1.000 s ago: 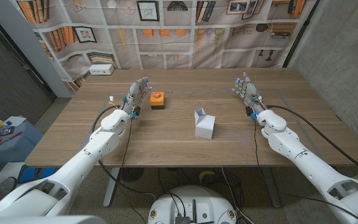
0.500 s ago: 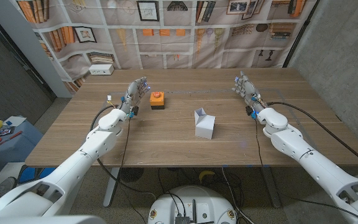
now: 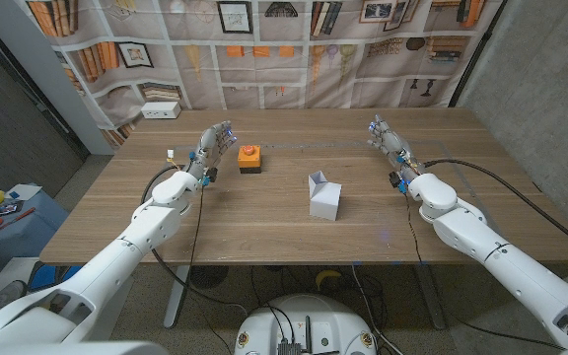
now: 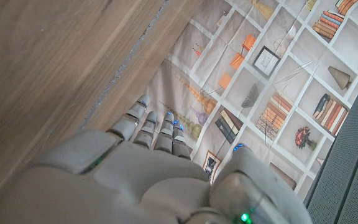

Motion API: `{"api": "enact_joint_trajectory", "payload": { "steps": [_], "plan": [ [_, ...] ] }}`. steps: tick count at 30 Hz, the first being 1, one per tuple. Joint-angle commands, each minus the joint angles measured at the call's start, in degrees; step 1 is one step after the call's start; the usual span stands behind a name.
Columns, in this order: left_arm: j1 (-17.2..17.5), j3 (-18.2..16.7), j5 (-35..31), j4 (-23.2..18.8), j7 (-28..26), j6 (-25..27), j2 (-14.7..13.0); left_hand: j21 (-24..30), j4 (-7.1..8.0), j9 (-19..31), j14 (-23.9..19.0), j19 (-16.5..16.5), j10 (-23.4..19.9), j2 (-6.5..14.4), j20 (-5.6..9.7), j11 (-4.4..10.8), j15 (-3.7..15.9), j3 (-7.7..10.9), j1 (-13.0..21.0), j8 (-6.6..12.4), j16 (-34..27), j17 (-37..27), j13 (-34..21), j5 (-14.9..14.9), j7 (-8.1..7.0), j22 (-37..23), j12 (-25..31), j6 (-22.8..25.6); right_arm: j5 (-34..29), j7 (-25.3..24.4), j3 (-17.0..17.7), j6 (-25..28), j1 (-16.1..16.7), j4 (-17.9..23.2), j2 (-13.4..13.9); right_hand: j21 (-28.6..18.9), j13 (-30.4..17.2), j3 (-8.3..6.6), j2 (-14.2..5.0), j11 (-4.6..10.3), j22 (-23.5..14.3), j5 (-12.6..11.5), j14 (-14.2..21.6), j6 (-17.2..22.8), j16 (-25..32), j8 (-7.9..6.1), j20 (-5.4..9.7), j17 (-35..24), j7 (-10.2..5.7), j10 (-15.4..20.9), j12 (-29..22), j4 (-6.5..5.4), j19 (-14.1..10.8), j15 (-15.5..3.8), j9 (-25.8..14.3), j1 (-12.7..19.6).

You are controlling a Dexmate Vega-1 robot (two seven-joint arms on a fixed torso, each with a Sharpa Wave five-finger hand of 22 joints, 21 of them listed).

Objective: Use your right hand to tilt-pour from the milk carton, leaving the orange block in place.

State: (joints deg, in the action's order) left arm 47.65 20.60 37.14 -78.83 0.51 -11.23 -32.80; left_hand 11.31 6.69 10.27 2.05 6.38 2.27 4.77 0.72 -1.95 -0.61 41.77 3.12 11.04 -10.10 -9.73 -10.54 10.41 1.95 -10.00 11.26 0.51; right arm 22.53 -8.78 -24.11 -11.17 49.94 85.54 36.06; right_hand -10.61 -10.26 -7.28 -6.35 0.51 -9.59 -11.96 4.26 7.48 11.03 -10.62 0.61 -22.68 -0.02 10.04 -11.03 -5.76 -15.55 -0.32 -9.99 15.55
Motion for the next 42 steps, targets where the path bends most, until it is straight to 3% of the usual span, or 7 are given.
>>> {"api": "enact_joint_trajectory", "payload": {
  "steps": [1, 12, 26, 33, 42],
  "plan": [
    [0.4, -0.2, -0.1, -1.5, 0.2, 0.5, -0.9, 0.3, -0.03, 0.2, -0.2, 0.5, -0.1, 5.3, -0.18, -0.02, -0.03, 0.57, 0.4, -0.04, -0.4, -0.2, -0.2, 0.2, 0.27, -0.1, 0.3, -0.1, -4.3, -3.5, 1.2, -1.7, 7.4, 7.5, 3.5, -0.3, -0.3, -0.04, 0.36, -0.06, -0.1, -0.1, 0.4, 0.5, 0.3, -0.39, -0.01, 0.1, -0.20, 0.2, -0.2, 0.61, -0.6, 0.04, -0.1, 0.7],
    [1.3, -0.5, -0.2, -4.4, -0.5, 1.9, -2.4, 0.4, -0.03, 0.2, -0.5, 0.8, -0.4, 5.3, -0.15, 0.04, -0.09, 0.77, 0.4, 0.00, -0.5, -0.2, -0.2, 0.2, 0.38, -0.2, 0.4, 0.1, -8.3, -7.4, 3.1, 0.9, 13.6, 14.2, 6.9, 0.2, -0.4, 0.22, 2.88, 0.16, 0.0, 0.3, -0.6, -2.1, -0.1, 0.34, -0.18, 1.8, -0.73, -1.5, 0.4, 3.19, 0.9, 0.09, -0.3, 2.4],
    [2.5, -0.9, -1.0, -7.6, -3.6, 2.7, -2.5, 0.5, 0.08, 0.2, -0.9, 1.1, -0.7, 5.3, -0.18, 0.06, -0.04, 1.01, 0.3, 0.11, -0.6, -0.2, -0.2, 0.2, 0.48, -0.2, 0.5, 0.6, -13.4, -7.9, 4.0, 2.5, 16.8, 17.5, 10.3, 0.1, -0.6, 0.43, 5.34, 0.65, -0.1, 0.3, -1.9, -8.6, -0.3, 0.90, -0.29, 3.7, -1.41, -3.8, 0.6, 6.20, 1.8, -0.10, -0.6, 4.5],
    [4.6, -2.1, -1.8, -10.3, -7.6, 3.0, -2.9, 0.5, 0.11, 0.2, -1.2, 1.2, -1.0, 5.2, -0.23, -0.10, -0.06, 1.13, 0.2, 0.10, -0.6, -0.3, -0.2, 0.1, 0.48, -0.2, 0.6, 0.6, -16.2, -8.4, 4.8, 4.2, 18.8, 20.3, 12.6, 0.1, -0.7, 1.11, 6.77, 0.46, -0.1, 0.3, -2.5, -10.7, -0.2, 0.86, -0.46, 4.2, -0.66, -4.9, 0.6, 6.76, 2.0, 0.11, -0.7, 4.3],
    [5.7, -2.5, -1.7, -11.4, -8.6, 3.1, -3.0, 0.5, 0.14, 0.2, -1.3, 1.3, -1.0, 5.2, -0.20, -0.05, -0.13, 1.27, 0.1, 0.09, -0.6, -0.3, -0.2, 0.1, 0.48, -0.2, 0.5, 0.7, -19.9, -8.9, 5.2, 5.7, 20.7, 23.2, 14.4, 0.0, -0.8, 2.00, 8.22, 0.29, -0.1, 0.0, -2.9, -13.5, -0.1, 0.91, -0.57, 4.7, -0.31, -5.9, 0.6, 7.06, 2.0, 0.45, -0.8, 3.6]
  ]
}}
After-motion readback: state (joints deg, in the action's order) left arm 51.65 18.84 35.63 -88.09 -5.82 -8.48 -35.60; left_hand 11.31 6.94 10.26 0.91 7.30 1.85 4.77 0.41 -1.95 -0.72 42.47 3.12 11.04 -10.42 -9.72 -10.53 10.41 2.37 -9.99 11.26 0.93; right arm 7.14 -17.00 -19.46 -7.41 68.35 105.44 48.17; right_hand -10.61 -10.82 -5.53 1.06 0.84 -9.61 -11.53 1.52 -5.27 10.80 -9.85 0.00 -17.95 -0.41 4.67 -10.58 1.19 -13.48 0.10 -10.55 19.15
